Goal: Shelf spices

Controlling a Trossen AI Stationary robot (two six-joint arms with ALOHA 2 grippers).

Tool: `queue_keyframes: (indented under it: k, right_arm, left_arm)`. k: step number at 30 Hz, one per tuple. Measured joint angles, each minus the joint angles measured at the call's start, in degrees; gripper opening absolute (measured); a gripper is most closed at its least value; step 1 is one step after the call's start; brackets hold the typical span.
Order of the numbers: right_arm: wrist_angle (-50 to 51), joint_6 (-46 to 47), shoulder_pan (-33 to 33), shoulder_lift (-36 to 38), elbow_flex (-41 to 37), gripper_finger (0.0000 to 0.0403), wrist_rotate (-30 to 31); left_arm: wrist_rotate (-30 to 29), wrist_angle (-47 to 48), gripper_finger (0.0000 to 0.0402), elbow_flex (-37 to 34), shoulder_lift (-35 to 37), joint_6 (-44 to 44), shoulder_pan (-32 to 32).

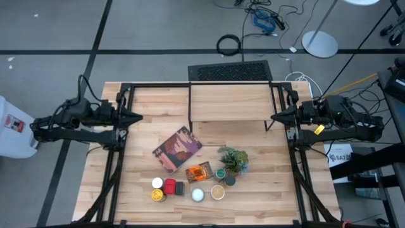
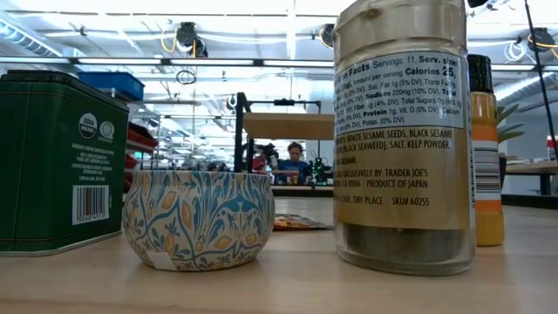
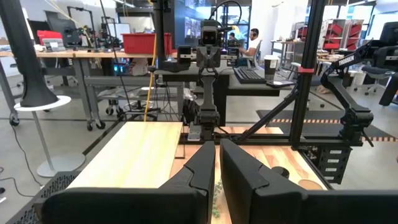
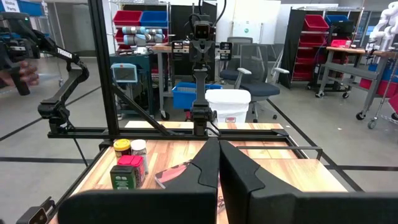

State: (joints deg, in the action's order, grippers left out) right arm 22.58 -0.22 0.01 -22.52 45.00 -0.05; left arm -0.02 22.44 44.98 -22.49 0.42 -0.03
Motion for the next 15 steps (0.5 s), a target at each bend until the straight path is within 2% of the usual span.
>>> queue_keyframes:
  k: [12,15]
  right_arm:
    - [0.01,-0.01,0.00,0.00,-0.01,0.0000,0.00]
    - [0.00,-0.01,-0.01,0.01,-0.01,0.0000,0.00]
  left_arm:
    - [0.00,-0.84,0.0034,0.02,0.00,0.26,0.02]
    - [-1.85,-1.01,0.0034,0.02,-0.57,2.76,0.02]
